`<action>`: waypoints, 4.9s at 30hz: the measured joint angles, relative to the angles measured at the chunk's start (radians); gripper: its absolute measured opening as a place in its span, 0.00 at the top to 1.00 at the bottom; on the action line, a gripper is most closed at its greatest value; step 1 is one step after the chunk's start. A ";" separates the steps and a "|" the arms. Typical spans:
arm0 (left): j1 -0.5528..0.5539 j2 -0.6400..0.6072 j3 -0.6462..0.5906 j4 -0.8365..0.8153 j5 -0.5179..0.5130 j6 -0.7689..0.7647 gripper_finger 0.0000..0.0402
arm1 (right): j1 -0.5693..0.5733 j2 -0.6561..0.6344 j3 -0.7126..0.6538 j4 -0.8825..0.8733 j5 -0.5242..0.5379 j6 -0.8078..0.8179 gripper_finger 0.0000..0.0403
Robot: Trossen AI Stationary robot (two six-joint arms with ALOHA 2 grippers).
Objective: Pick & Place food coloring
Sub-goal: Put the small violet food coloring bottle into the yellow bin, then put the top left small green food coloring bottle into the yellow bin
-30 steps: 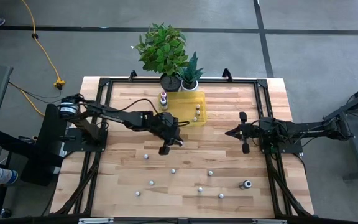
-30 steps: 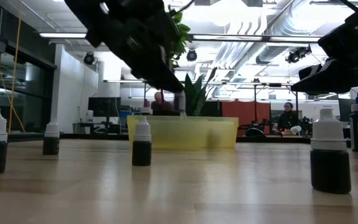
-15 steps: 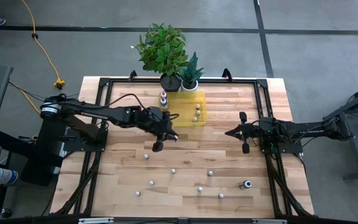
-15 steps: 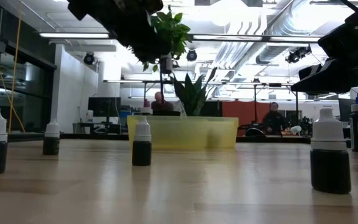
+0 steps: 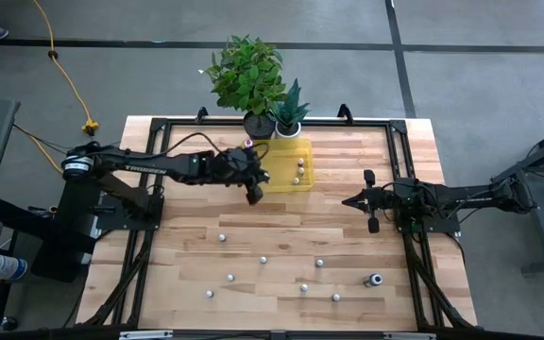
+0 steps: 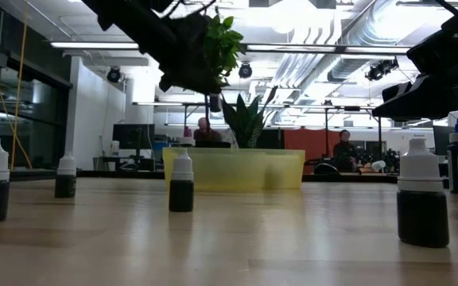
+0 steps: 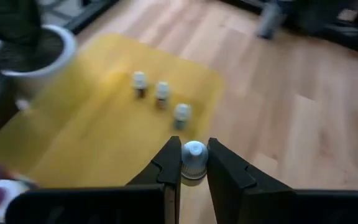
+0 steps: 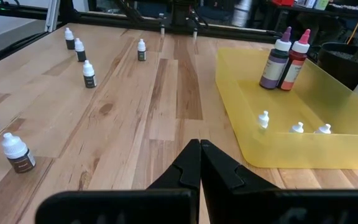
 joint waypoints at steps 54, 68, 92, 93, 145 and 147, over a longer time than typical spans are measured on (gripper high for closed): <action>0.222 0.677 0.541 -0.020 0.024 -0.076 0.89 | 0.000 0.000 0.000 0.000 0.000 0.000 1.00; 0.221 0.692 0.539 -0.019 0.032 -0.076 0.89 | 0.000 0.000 0.000 0.000 0.000 0.000 1.00; 0.213 0.727 0.541 0.017 0.009 -0.074 0.88 | 0.000 0.000 0.000 0.000 0.000 0.000 1.00; 0.211 0.727 0.541 0.017 0.010 -0.073 0.87 | 0.000 0.000 0.000 0.000 0.000 0.000 1.00; 0.066 0.371 0.458 -0.062 0.315 0.220 0.63 | 0.000 0.000 0.000 0.000 0.000 0.000 1.00; 0.047 0.317 0.381 -0.015 0.331 0.237 0.63 | 0.000 0.000 0.000 0.000 0.000 0.000 1.00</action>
